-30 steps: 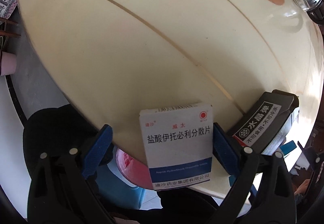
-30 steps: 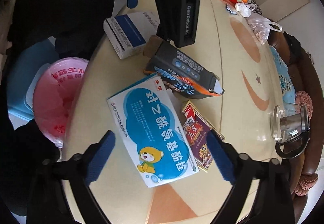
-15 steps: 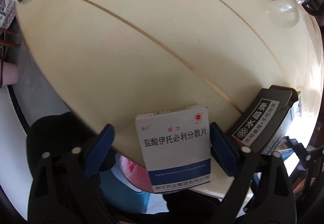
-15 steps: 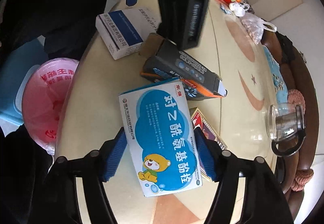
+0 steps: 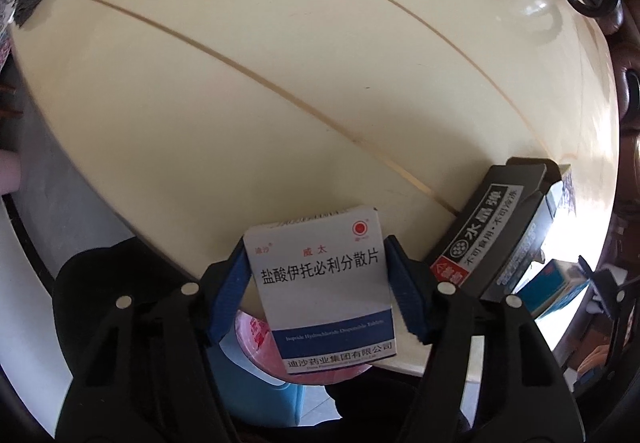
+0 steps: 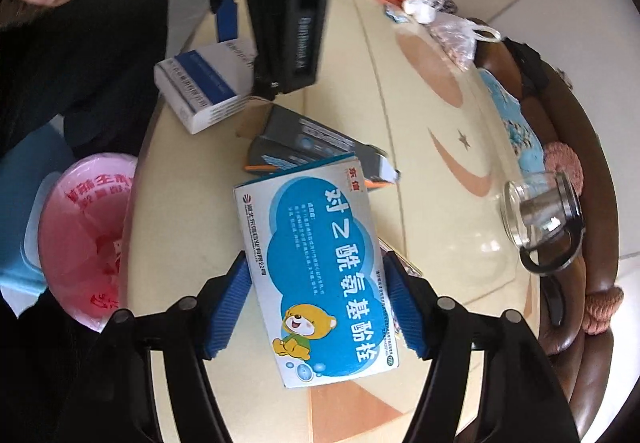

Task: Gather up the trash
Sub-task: 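Carry the white box with the left tool while the right tool carries the blue box over the bin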

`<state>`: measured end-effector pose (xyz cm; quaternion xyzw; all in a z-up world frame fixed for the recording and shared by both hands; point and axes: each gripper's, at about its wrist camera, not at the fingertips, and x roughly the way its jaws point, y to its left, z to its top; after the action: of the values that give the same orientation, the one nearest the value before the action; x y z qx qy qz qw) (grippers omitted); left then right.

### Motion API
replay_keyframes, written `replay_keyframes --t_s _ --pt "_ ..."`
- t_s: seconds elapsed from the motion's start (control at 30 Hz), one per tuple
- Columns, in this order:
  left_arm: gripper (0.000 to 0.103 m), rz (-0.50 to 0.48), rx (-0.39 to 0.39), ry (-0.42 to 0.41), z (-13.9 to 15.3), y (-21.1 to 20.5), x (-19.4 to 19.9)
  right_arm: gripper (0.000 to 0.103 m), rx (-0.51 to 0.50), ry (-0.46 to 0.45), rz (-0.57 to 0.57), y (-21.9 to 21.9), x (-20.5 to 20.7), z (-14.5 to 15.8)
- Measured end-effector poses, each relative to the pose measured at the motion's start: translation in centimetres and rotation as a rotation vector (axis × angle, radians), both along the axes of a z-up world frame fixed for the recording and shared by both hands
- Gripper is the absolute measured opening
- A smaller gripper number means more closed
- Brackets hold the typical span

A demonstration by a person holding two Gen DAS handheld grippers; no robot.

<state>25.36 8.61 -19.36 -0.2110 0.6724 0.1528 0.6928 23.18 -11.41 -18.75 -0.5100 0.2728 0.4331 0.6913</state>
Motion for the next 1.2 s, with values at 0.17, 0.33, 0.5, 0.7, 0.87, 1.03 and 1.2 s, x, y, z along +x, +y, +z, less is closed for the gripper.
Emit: replay_keyframes --t_s 0.17,0.33,0.5,0.7,0.87,1.03,1.2 --pt "0.064 -0.04 -0.012 -0.02 1.4 -0.4 -0.2 0.064 0.024 0.01 -0.105 -0.1 0.8 0.5" --pt "0.064 -0.064 -0.003 -0.044 2.6 -0.5 -0.3 0.064 0.061 0.049 -0.231 -0.4 1.3 1.3" --pt "0.064 -0.111 0.01 -0.069 4.8 -0.8 0.9 0.064 0.092 0.089 -0.319 -0.5 1.4 2.6" --pt "0.064 -0.185 0.027 -0.114 6.9 -2.2 -0.8 0.064 0.107 0.096 -0.41 -0.6 0.6 4.0" --pt "0.064 -0.259 0.064 -0.15 8.9 -3.7 -2.0 0.064 0.123 0.101 -0.505 -0.7 -0.5 4.9" --pt "0.064 -0.323 0.095 -0.199 10.8 -5.1 -4.3 0.064 0.149 0.114 -0.578 -0.6 -2.2 6.2" --pt "0.064 -0.373 0.106 -0.247 11.9 -4.9 -7.3 0.064 0.189 0.123 -0.634 -0.2 -4.8 7.9"
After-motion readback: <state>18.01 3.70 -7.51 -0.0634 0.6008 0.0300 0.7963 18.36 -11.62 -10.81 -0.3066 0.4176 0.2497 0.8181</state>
